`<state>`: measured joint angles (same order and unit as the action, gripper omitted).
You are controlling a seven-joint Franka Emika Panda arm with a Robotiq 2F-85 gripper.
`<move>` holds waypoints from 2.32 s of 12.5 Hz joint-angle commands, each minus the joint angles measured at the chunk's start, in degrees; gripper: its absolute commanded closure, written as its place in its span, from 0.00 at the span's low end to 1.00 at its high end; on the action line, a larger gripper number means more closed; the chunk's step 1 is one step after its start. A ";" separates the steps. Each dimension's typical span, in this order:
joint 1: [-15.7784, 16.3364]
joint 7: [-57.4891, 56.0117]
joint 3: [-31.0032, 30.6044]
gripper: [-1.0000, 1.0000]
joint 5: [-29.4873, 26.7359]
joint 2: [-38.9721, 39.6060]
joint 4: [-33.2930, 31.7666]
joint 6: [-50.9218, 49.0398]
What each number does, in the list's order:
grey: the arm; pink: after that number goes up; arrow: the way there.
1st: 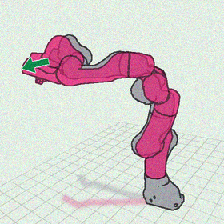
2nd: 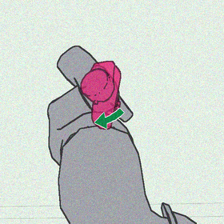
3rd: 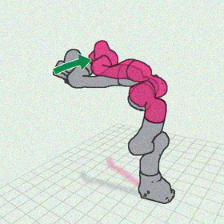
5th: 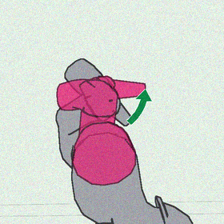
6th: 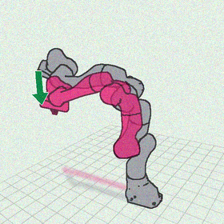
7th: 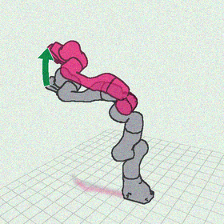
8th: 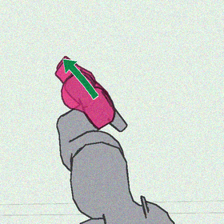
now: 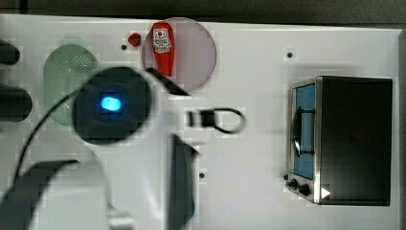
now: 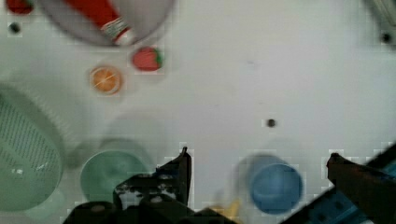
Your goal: Drag mug left to right.
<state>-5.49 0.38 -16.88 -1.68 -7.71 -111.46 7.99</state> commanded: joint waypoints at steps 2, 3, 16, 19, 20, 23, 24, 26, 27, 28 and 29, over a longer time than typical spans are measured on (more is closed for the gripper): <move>3.09 -7.05 -5.79 0.00 -0.74 3.81 -5.02 6.86; 3.23 -10.50 -6.98 0.00 -0.74 4.84 -6.60 10.35; 5.72 -15.40 -10.46 0.00 5.00 24.92 -17.79 40.56; 5.93 -12.78 -10.35 0.00 8.27 30.10 -17.76 45.91; 6.02 -12.09 -10.32 0.00 8.89 31.54 -17.74 47.08; 6.21 -10.58 -9.87 0.16 10.74 33.45 -17.72 48.28; 6.28 -10.57 -9.73 0.29 10.76 33.52 -17.74 48.28; 6.25 -10.57 -9.56 0.53 10.76 33.49 -17.80 48.13; 6.15 -10.57 -9.31 0.65 10.77 33.48 -17.91 48.14; 6.12 -10.85 -8.82 0.76 10.77 33.48 -17.98 48.15; 5.98 -11.67 -8.48 0.82 10.77 33.42 -18.05 48.14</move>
<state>0.95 -12.21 -26.28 8.62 26.80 -130.26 55.98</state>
